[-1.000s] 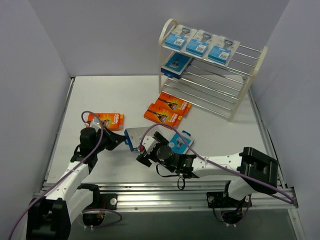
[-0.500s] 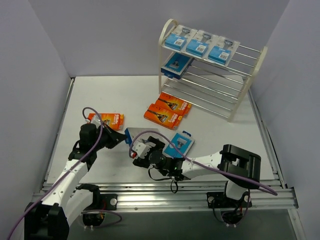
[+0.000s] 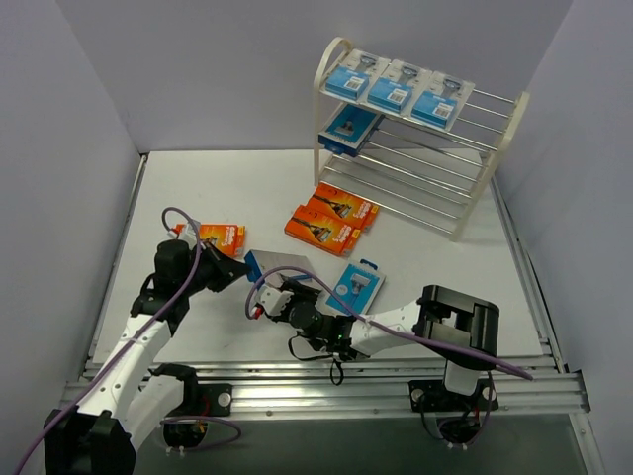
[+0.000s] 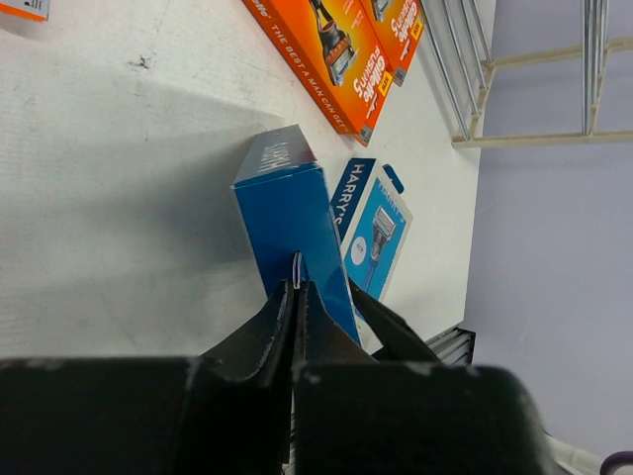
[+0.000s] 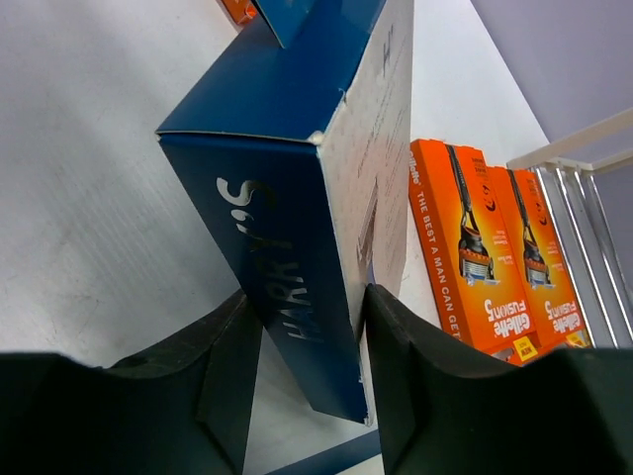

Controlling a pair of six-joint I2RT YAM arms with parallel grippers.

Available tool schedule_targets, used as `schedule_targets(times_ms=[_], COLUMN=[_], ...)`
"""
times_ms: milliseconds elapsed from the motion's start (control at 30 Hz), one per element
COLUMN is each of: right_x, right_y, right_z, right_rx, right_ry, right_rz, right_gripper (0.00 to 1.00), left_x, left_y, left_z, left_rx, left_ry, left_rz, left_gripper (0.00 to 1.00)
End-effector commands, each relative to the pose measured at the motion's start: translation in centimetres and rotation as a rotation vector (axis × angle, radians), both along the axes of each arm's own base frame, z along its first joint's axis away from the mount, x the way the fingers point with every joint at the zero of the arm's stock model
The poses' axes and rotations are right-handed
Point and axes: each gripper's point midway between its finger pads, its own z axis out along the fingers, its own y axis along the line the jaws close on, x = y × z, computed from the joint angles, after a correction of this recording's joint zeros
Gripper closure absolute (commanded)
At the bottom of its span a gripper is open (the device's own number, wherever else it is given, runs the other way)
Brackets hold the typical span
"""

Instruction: Place and organize the shaving razors onto the shelf

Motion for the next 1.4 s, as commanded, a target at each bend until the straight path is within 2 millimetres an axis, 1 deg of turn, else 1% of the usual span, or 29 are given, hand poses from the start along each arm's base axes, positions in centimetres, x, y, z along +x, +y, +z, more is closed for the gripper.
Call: schedule_targets(times_ms=[0, 33, 67, 100, 133, 200, 233, 267, 333, 367, 400, 467, 533, 567, 600, 667, 767, 867, 1100, 1233, 1333, 1367], right_x=[1.3, 1.1, 1.1, 1.1, 1.1, 0.9, 0.8, 0.7, 0.6, 0.5, 0.3, 0.1, -0.2, -0.3, -0.5, -0.6, -0.9, -1.2, -1.7, -1.9, -2.0, -2.0], right_y=[0.8, 1.0, 0.9, 0.9, 0.9, 0.8, 0.8, 0.7, 0.7, 0.6, 0.6, 0.6, 0.7, 0.7, 0.8, 0.9, 1.0, 1.3, 1.5, 1.6, 1.8, 1.8], right_z=[4.5, 4.5, 4.4, 4.5, 4.6, 4.7, 4.9, 4.9, 5.6, 5.5, 6.0, 6.2, 6.5, 6.4, 6.7, 6.7, 6.8, 6.9, 6.8, 6.9, 6.8, 6.9], right_rx=[0.118, 0.113, 0.099, 0.096, 0.092, 0.086, 0.090, 0.085, 0.096, 0.085, 0.093, 0.091, 0.088, 0.081, 0.083, 0.082, 0.084, 0.082, 0.094, 0.101, 0.102, 0.104], right_ry=[-0.072, -0.071, -0.071, -0.073, -0.074, -0.072, -0.072, -0.074, -0.080, -0.080, -0.083, -0.082, -0.082, -0.082, -0.084, -0.084, -0.082, -0.084, -0.084, -0.084, -0.082, -0.082], right_rz=[-0.053, -0.045, -0.044, -0.044, -0.045, -0.044, -0.042, -0.045, -0.046, -0.045, -0.042, -0.033, -0.021, -0.019, -0.014, -0.011, -0.007, -0.004, -0.005, -0.003, 0.000, -0.002], right_gripper=[0.74, 0.77, 0.80, 0.85, 0.88, 0.95, 0.97, 0.99, 1.00, 1.00, 1.00, 1.00, 1.00, 1.00, 1.00, 1.00, 1.00, 1.00, 1.00, 1.00, 1.00, 1.00], left_x=[-0.5, -0.5, -0.6, -0.6, -0.6, -0.6, -0.6, -0.7, -0.9, -0.9, -1.0, -1.2, -1.4, -1.4, -1.5, -1.5, -1.7, -1.8, -2.1, -2.1, -1.9, -1.9], left_y=[-0.3, -0.3, -0.3, -0.3, -0.3, -0.1, 0.0, 0.1, 0.3, 0.4, 0.5, 0.6, 0.6, 0.6, 0.6, 0.4, -0.1, -0.6, -0.8, -1.3, -1.5, -1.6], left_z=[1.1, 1.1, 1.2, 1.4, 1.8, 2.4, 3.0, 3.3, 4.3, 4.6, 5.0, 5.5, 6.1, 6.3, 6.5, 6.7, 6.4, 5.5, 3.7, 3.0, 2.6, 2.3], left_rx=[0.001, 0.001, 0.000, 0.001, 0.000, 0.004, 0.007, 0.010, 0.016, 0.019, 0.022, 0.026, 0.020, 0.016, 0.010, -0.006, -0.028, -0.050, -0.048, -0.055, -0.045, -0.046], left_ry=[-0.020, -0.020, -0.019, -0.026, -0.032, -0.047, -0.051, -0.057, -0.072, -0.078, -0.093, -0.102, -0.119, -0.128, -0.135, -0.139, -0.129, -0.096, -0.041, -0.026, -0.023, -0.013], left_rz=[-0.028, -0.026, -0.027, -0.028, -0.028, -0.020, -0.017, -0.013, -0.004, -0.003, -0.001, 0.004, 0.001, 0.002, 0.003, -0.002, -0.019, -0.037, -0.049, -0.059, -0.056, -0.057], left_gripper=[0.97, 0.88, 0.83, 0.83, 0.78, 0.64, 0.59, 0.50, 0.41, 0.34, 0.29, 0.19, 0.15, 0.10, 0.07, 0.07, 0.06, 0.06, 0.06, 0.09, 0.13, 0.16])
